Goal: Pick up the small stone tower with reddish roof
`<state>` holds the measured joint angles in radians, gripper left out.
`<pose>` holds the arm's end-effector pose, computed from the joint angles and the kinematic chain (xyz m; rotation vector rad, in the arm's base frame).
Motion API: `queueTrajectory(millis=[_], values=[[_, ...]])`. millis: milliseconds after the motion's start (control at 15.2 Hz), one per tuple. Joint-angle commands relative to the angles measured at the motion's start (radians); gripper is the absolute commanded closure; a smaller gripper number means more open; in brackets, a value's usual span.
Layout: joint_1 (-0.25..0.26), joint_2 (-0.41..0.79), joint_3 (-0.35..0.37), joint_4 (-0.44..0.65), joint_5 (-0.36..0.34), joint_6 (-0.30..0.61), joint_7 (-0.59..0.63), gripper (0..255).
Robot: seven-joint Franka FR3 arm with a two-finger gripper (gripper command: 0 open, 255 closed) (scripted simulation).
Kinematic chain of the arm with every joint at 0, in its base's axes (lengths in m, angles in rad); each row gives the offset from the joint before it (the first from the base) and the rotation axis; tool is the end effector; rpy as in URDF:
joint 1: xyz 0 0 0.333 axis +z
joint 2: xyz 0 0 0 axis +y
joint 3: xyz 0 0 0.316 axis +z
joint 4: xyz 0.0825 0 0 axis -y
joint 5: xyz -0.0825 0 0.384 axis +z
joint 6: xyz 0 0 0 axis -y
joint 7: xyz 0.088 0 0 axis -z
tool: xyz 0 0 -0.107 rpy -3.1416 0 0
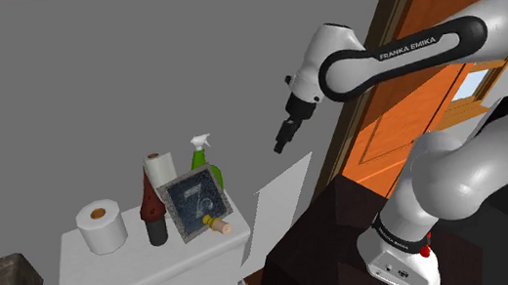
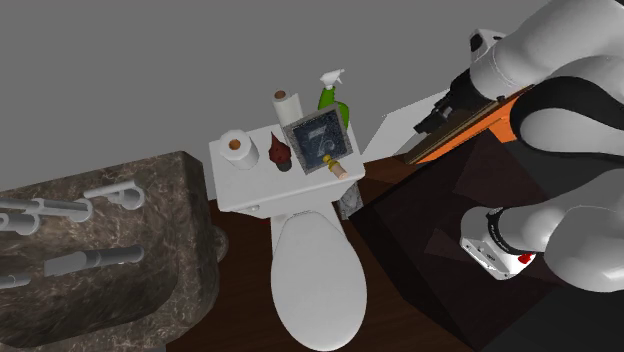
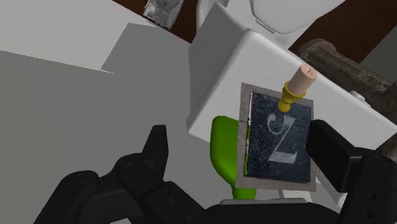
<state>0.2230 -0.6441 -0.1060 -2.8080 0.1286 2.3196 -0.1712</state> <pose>0.3415 0.0458 0.3962 -2.9528 -0.3320 -0.2281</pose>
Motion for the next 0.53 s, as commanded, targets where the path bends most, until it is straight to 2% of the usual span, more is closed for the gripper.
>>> queueTrajectory(millis=[0,264,462], values=[[0.048,0.054,-0.013,-0.019,0.048,0.124,-0.038,0],[0.191,0.192,-0.067,-0.027,0.186,0.362,-0.148,0],[0.368,0.307,-0.160,-0.003,0.361,0.526,-0.296,0]])
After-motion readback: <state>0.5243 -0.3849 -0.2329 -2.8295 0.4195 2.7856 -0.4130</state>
